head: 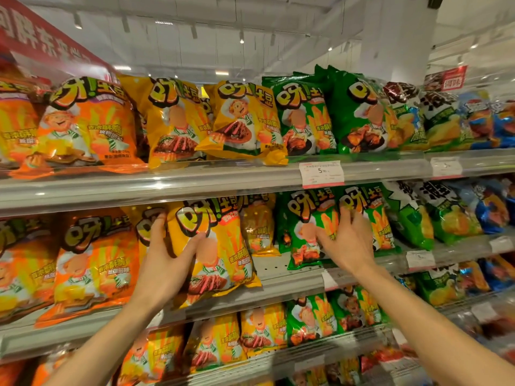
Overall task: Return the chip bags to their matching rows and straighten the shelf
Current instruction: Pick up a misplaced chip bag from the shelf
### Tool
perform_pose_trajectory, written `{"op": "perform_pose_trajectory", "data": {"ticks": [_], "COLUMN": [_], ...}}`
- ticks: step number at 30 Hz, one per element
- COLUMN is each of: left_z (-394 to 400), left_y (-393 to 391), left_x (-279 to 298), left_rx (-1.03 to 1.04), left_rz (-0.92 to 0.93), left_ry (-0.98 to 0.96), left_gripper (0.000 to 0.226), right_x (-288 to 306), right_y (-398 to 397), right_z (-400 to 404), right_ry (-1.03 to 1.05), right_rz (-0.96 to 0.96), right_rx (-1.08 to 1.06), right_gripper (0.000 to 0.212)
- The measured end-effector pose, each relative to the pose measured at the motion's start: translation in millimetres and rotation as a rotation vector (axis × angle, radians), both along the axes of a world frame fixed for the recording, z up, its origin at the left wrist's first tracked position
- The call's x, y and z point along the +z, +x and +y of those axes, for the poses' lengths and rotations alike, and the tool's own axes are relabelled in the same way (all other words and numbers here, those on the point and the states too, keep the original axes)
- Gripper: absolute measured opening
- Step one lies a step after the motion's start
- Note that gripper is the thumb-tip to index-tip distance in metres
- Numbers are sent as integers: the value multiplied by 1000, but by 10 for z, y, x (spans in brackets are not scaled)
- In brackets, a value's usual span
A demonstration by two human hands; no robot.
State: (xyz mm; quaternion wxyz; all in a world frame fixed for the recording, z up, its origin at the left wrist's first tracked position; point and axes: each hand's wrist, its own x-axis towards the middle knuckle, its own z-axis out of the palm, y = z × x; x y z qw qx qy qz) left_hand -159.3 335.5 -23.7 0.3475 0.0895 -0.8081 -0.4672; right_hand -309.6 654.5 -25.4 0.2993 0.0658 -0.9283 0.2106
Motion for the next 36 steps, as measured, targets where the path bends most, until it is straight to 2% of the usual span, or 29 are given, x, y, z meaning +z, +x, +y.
{"op": "perform_pose_trajectory", "data": {"ticks": [3, 5, 10, 13, 19, 22, 25, 28, 31, 33, 36], "left_z": [131, 209, 400, 509, 527, 467, 429, 292, -16, -211, -360], "left_y": [-119, -215, -466, -611, -712, -627, -472, -283, -123, -46, 0], "left_x": [-19, -7, 30, -6, 16, 46, 28, 5, -26, -85, -207], "left_rx": [71, 113, 206, 238, 37, -3, 16, 100, 263, 351, 380], "left_rz": [8, -10, -48, -156, -264, -239, -180, -47, 45, 4, -96], "left_ry": [-49, -103, -248, -333, -362, -349, -448, -605, -744, -744, -752], "left_gripper": [91, 93, 90, 90, 82, 85, 81, 67, 59, 59, 62], "right_x": [-49, -103, -221, -251, -256, -238, -187, -158, -139, -155, -215], "right_y": [10, 32, 18, 9, 8, 8, 55, 164, 317, 403, 477], "right_z": [17, -29, -57, -51, -53, -77, -154, -324, -637, -903, -1225], "right_ry": [40, 96, 199, 210, 206, 202, 173, 103, 65, 48, -13], "right_rz": [116, 122, 45, 33, 29, 9, 57, 124, 95, 68, -53], "right_rx": [95, 178, 230, 229, 233, 219, 215, 290, 438, 523, 528], "right_gripper": [73, 65, 69, 73, 74, 74, 71, 67, 74, 82, 99]}}
